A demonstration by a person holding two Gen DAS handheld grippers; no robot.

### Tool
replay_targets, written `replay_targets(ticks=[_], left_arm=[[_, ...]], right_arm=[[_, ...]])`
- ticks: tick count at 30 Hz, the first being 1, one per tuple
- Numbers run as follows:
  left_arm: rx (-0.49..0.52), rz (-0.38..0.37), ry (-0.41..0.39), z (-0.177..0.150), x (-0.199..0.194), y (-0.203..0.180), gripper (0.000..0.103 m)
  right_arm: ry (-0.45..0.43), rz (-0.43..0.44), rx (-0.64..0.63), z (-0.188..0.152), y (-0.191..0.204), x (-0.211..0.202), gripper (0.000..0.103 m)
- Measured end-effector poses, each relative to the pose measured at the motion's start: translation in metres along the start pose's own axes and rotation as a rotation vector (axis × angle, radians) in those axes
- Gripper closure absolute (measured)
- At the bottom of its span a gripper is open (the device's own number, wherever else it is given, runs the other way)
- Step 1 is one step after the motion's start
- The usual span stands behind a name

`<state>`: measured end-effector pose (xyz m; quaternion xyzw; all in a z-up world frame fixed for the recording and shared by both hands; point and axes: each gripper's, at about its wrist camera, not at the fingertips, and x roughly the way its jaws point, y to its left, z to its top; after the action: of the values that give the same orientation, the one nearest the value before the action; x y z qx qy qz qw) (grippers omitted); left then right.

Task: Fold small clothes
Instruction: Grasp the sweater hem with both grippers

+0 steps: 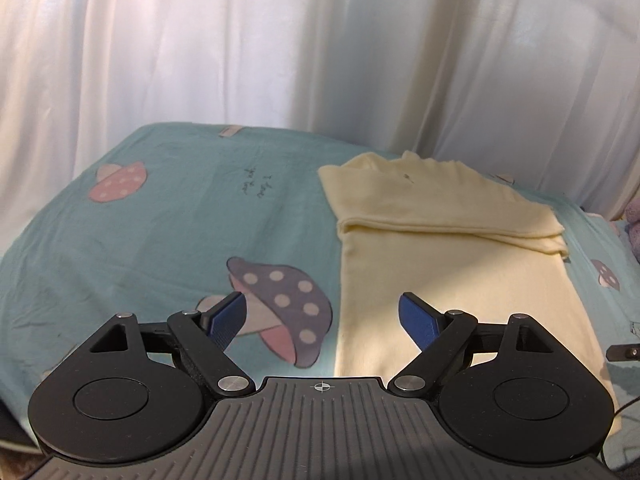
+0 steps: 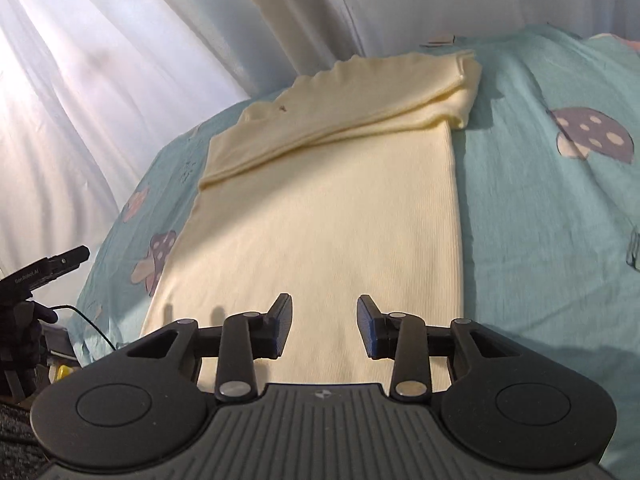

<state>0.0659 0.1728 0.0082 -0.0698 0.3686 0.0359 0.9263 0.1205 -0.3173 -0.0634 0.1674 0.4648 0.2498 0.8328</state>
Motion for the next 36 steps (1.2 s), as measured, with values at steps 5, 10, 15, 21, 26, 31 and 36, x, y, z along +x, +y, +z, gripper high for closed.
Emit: replay_targets(ticks=[5,10,15,21,26,31,36], left_arm=[[-0.111,-0.141,0.159,-0.026,0.003,0.008,0.015],[-0.12,-0.14,0.29,-0.058,0.034,0.004,0.027],[-0.171,-0.182,0.401,-0.077,0.054,0.012,0.041],[-0.165,-0.232,0.461,-0.081,0.057,0.017,0.06],[-0.16,-0.279,0.497,-0.083,0.06,0.016,0.088],[-0.187,-0.287,0.46,-0.077,0.059,0.02,0.094],[-0.244,-0.345,0.323,-0.042,0.055,0.024,0.094]], right_arm=[[0.078,-0.08,0.074,-0.032,-0.013,-0.008,0.068],[0.098,-0.124,0.111,-0.05,-0.025,-0.017,0.068],[0.081,-0.163,0.104,-0.06,-0.03,-0.029,0.068],[0.12,-0.13,0.172,-0.063,-0.038,-0.022,0.068],[0.114,-0.091,0.211,-0.067,-0.041,-0.02,0.077],[0.102,-0.07,0.258,-0.061,-0.046,-0.012,0.097],[0.009,-0.018,0.262,-0.037,-0.047,-0.015,0.097]])
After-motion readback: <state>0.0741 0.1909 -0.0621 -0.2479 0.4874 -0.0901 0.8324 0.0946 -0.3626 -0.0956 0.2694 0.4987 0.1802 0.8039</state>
